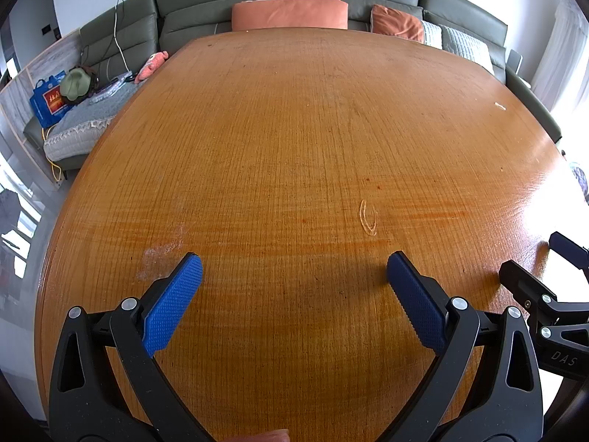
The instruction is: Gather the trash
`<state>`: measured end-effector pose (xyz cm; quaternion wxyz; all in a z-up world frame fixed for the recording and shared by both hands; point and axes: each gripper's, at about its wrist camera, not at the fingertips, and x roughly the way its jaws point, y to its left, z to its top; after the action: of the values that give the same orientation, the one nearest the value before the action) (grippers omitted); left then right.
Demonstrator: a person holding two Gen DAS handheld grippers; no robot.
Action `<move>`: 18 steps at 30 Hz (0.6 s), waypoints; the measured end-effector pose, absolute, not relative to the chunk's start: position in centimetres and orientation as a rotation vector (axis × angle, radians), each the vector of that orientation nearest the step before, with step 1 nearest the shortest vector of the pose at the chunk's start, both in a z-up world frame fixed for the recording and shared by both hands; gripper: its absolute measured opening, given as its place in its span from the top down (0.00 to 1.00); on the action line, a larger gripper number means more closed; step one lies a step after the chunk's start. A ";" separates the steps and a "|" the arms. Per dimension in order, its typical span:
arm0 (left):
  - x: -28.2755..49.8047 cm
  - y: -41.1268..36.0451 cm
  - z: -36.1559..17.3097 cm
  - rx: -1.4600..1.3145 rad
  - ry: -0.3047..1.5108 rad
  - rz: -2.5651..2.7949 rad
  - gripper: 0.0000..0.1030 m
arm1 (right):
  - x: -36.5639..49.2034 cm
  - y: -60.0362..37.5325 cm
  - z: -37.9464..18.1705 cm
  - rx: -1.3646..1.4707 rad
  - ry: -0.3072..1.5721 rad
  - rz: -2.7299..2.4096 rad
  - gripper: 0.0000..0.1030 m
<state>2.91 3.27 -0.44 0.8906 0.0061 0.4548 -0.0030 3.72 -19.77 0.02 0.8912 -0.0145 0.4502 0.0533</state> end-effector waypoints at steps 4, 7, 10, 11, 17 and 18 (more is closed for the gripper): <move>2.9 3.3 -0.4 0.012 0.944 -0.006 0.06 | 3.7 -19.8 0.0 -0.030 0.934 0.111 0.02; 2.9 3.3 -0.4 0.012 0.944 -0.006 0.06 | 3.7 -19.8 0.0 -0.030 0.934 0.111 0.02; 2.9 3.3 -0.4 0.013 0.944 -0.007 0.06 | 3.7 -19.8 0.0 -0.030 0.934 0.111 0.02; 2.9 3.1 -0.4 0.015 0.944 -0.006 0.06 | 3.7 -19.8 0.0 -0.030 0.934 0.111 0.02; 2.8 3.2 -0.4 0.016 0.944 -0.007 0.06 | 3.7 -19.8 0.0 -0.030 0.934 0.111 0.02; 2.8 3.2 -0.4 0.015 0.944 -0.008 0.06 | 3.7 -19.8 0.0 -0.030 0.934 0.111 0.02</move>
<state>2.77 3.24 -0.43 0.8906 0.0074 0.4548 -0.0036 3.71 -19.77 0.04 0.8912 -0.0146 0.4502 0.0533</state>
